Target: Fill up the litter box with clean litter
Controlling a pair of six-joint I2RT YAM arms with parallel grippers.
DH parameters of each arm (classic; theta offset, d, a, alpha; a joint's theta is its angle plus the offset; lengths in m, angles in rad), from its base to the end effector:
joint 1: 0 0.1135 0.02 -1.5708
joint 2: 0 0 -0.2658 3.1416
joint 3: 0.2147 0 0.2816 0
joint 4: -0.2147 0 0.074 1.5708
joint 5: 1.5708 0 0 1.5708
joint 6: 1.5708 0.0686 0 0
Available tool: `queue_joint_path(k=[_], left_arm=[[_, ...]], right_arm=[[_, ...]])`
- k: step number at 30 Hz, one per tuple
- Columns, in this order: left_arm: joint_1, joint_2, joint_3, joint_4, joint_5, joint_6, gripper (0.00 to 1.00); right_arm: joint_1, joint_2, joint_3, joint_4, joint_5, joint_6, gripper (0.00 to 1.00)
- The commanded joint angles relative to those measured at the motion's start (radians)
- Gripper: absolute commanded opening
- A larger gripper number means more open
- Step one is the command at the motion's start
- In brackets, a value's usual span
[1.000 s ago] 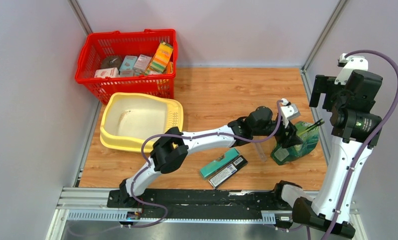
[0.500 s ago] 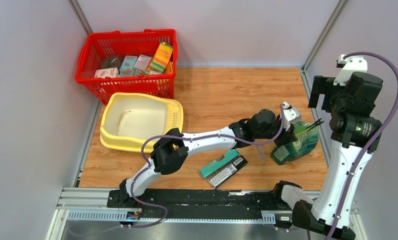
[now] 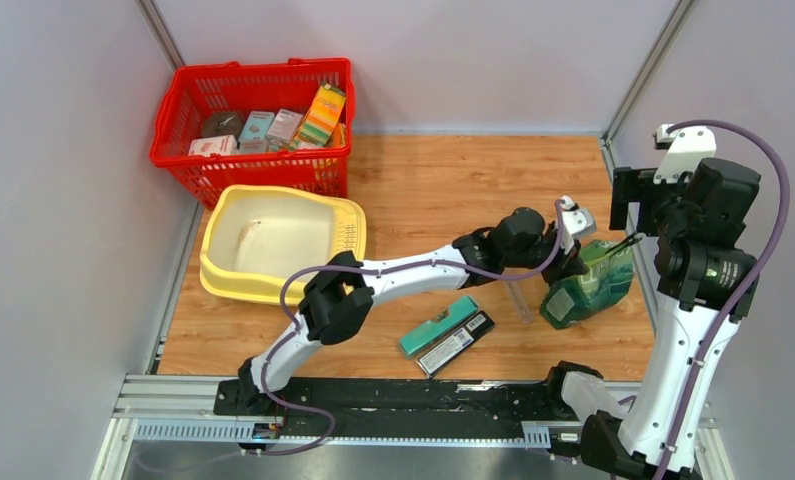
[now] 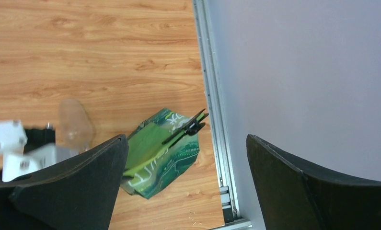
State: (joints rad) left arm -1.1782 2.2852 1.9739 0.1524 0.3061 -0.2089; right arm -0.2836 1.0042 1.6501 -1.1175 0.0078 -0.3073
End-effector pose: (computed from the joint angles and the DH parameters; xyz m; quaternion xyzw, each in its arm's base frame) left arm 0.2151 -0.5734 0.2651 0.4379 0.6194 -0.4991 0.4189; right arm 0.1803 -0.0531 0.4865 -0.0081 0.8527 -0.1553 0.4987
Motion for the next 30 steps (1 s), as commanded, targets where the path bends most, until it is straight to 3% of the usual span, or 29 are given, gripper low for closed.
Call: queue_joint_path(k=[1,7,13,19,22,27,30], left_arm=[[0.084,-0.104,0.088,-0.028,0.057,0.04,0.0],[0.155,-0.153,0.105,-0.111,0.139,0.031,0.0],[0.212,-0.225,0.051,-0.172,0.214,0.043,0.0],[0.256,-0.351,-0.062,-0.235,0.255,0.117,0.0],[0.259,-0.401,-0.127,-0.255,0.269,0.152,0.0],[0.255,-0.435,-0.271,-0.166,0.307,0.129,0.0],[0.246,-0.443,-0.306,-0.165,0.301,0.149,0.14]], right_arm=[[0.0,-0.03,-0.033,-0.028,-0.164,-0.128,1.0],[-0.022,-0.055,-0.056,-0.183,-0.308,-0.301,1.0],[-0.022,-0.03,-0.056,-0.22,-0.354,-0.341,1.0],[-0.023,0.04,-0.05,-0.338,-0.482,-0.516,1.0],[-0.022,0.062,-0.1,-0.415,-0.577,-0.693,1.0],[-0.009,0.057,-0.223,-0.337,-0.652,-0.768,1.0],[0.009,0.068,-0.25,-0.285,-0.666,-0.776,1.0]])
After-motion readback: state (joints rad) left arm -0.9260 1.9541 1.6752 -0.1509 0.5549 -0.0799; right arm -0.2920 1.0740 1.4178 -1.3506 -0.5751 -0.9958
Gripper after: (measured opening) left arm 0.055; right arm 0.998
